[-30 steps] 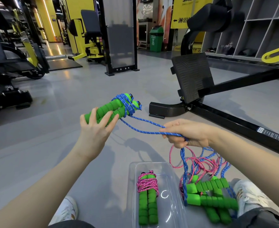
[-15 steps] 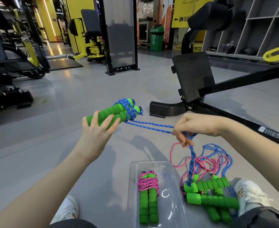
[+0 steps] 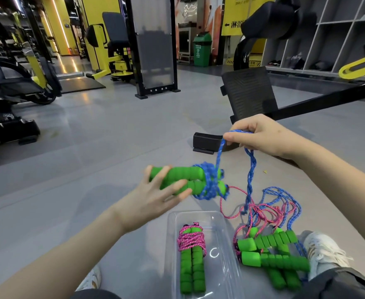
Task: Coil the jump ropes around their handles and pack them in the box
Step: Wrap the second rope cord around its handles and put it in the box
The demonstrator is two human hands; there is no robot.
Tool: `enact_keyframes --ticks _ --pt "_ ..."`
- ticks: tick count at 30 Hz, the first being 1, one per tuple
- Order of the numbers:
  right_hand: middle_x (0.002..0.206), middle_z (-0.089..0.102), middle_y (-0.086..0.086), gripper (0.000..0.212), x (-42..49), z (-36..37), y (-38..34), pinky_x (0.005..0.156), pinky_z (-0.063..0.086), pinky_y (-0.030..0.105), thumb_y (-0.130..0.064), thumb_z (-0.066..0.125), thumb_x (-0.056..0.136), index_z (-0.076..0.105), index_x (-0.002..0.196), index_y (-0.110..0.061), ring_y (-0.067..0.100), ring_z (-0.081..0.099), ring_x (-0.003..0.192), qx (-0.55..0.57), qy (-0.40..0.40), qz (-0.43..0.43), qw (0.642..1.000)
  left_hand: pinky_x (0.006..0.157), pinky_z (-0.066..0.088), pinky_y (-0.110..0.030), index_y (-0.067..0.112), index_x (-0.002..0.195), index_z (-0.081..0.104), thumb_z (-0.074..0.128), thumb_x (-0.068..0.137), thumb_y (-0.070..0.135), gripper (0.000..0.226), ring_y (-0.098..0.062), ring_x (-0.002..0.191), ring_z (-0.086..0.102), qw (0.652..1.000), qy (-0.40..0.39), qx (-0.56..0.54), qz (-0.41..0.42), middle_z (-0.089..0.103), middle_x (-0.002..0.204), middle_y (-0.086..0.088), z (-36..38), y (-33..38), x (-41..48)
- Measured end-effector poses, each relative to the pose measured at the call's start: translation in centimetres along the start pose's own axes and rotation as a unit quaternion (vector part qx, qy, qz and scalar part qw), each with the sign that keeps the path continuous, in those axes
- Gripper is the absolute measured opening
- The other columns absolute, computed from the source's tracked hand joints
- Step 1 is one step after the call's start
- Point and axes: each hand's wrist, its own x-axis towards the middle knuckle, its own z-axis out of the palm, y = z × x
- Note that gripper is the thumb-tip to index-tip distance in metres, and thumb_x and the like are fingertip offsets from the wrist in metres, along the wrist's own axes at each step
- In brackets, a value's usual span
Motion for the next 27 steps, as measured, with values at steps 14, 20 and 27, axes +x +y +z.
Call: enact_keyframes --ticks 14,20,27 --pt "0.071 0.068 0.004 0.033 -1.5 2.7 4.7 0.064 0.055 0.033 -0.029 0.055 0.085 0.07 0.058 -0.021 0.015 0.063 0.055 0.432 -0.026 0.179 0.883 0.089 0.041 -0.059 0.017 0.134 0.045 0.045 0.099 0.006 0.037 -0.046 0.118 0.046 0.977 0.195 -0.061 -0.06 0.045 0.135 -0.006 -3.3 0.6 4.9" --pt "0.045 0.029 -0.006 0.035 -1.4 6.4 2.6 0.059 0.052 0.028 -0.026 0.059 0.085 0.039 0.059 -0.014 0.005 0.029 0.034 0.505 -0.032 0.172 0.845 0.082 0.039 -0.054 0.014 0.135 0.042 0.035 0.092 -0.008 0.049 -0.05 0.115 0.044 0.975 0.16 -0.07 -0.14 0.039 0.137 -0.008 -2.0 -1.1 4.0" --pt "0.053 0.037 -0.001 0.031 -1.1 6.6 1.5 0.055 0.056 0.025 -0.017 0.041 0.097 0.051 0.068 -0.012 0.008 0.042 0.038 0.505 -0.002 0.244 0.828 0.08 0.038 -0.053 0.014 0.136 0.042 0.029 0.087 -0.01 0.057 -0.051 0.113 0.046 0.979 0.13 -0.068 -0.142 0.04 0.136 -0.009 -1.8 -1.5 2.9"
